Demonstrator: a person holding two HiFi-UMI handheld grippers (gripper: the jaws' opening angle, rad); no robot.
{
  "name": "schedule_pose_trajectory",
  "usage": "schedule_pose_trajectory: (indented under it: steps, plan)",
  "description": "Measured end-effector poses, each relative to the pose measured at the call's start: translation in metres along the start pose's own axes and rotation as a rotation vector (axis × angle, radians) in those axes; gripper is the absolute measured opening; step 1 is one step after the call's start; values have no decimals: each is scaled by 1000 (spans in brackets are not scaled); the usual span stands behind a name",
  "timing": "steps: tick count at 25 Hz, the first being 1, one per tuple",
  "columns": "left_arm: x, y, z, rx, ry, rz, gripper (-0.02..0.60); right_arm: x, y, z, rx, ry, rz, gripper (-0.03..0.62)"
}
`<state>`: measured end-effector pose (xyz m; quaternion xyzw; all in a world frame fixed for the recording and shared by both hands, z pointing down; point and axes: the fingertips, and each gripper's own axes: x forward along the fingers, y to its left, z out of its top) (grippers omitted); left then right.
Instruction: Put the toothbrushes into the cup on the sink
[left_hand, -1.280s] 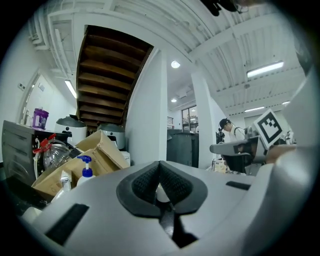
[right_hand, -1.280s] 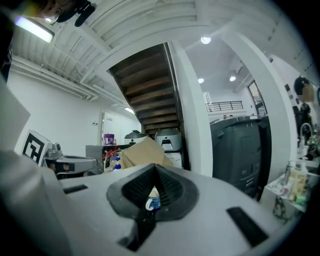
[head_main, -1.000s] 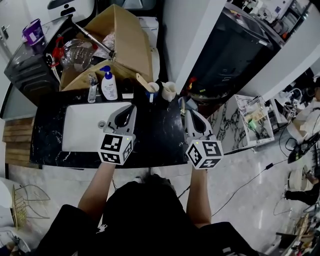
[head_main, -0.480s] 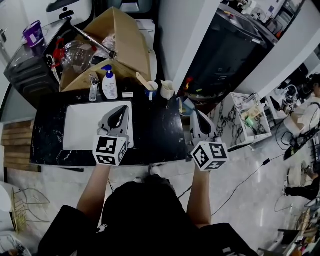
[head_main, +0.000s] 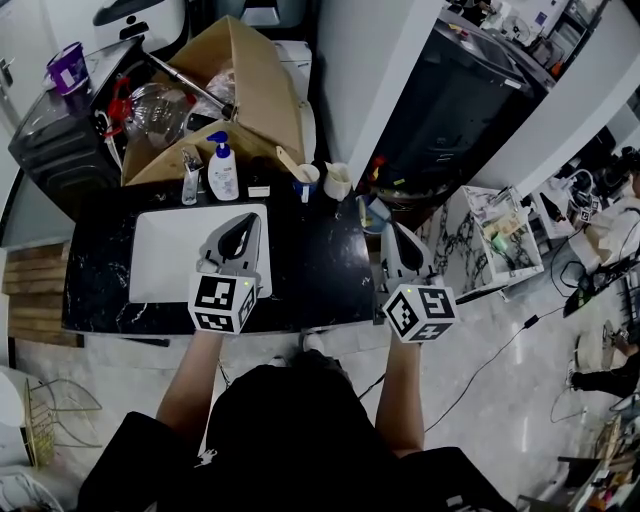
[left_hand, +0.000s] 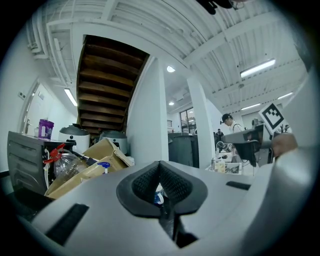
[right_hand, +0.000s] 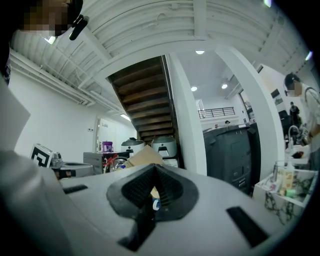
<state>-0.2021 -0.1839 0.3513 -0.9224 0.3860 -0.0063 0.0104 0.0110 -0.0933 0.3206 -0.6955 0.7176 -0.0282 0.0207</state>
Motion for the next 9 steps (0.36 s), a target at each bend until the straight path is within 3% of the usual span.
schedule_pose_trajectory:
  steps: [9]
  plan:
    - [3, -3, -1, -9, -3, -9, 3, 1, -2, -1, -13, 8, -8, 2]
